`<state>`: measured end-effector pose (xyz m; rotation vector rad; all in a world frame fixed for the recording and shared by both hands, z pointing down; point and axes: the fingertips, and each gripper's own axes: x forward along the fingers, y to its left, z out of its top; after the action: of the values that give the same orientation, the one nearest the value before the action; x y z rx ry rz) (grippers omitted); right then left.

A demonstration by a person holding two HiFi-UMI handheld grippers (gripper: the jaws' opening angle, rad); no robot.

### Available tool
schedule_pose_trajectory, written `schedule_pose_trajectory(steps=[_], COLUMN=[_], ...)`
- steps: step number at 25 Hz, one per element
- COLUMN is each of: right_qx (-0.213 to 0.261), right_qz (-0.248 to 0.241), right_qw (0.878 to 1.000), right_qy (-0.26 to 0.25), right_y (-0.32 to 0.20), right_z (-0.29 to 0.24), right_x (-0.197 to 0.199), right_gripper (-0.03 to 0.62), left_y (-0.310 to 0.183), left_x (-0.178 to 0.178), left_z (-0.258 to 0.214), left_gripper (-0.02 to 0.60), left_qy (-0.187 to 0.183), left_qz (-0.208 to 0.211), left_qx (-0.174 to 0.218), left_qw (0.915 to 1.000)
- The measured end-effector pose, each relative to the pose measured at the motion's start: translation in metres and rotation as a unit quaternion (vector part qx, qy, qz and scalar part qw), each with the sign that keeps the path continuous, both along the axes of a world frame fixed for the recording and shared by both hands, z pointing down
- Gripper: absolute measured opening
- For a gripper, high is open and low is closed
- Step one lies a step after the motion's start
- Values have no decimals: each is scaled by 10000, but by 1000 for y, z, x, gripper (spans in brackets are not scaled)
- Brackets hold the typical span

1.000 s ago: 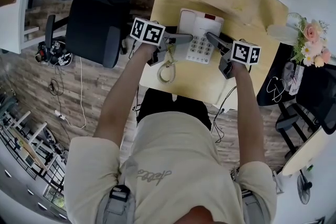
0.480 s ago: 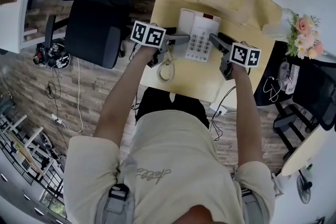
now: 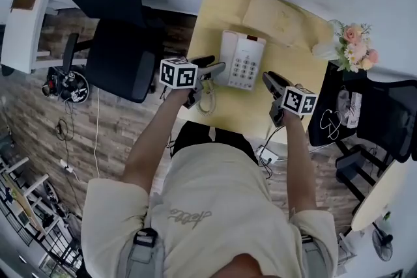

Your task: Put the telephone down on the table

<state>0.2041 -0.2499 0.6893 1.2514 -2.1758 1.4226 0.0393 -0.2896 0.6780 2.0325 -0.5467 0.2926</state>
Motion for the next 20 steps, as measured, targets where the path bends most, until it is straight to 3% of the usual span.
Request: schedule_pose_trajectory(steps=[2, 3, 7, 10, 15, 20], right_qx=[96, 148, 396, 525, 969, 1487], right_qz=[157, 242, 515, 398, -59, -307], right_qw=[9998, 9995, 9977, 9978, 9947, 9863], right_qy=[-81, -129, -208, -111, 351, 648], right_y=[11, 15, 31, 45, 61, 66], right_z=[-13, -19, -42, -58, -87, -126], right_x=[1, 2, 4, 1, -11, -15], right_gripper=[97, 86, 3, 2, 2, 2], left_y=[7, 11, 29, 45, 66, 70], left_x=[-5, -6, -4, 5, 18, 25], left_z=[-13, -21, -50, -70, -104, -159], left_gripper=[61, 41, 17, 17, 17, 17], left_qy=[-86, -61, 24, -19, 260, 181], left_qz=[-118, -152, -48, 248, 470, 529], left_qx=[318, 450, 856, 1211, 1458, 2215], left_qw=[9994, 9989, 9963, 9923, 9879, 9736])
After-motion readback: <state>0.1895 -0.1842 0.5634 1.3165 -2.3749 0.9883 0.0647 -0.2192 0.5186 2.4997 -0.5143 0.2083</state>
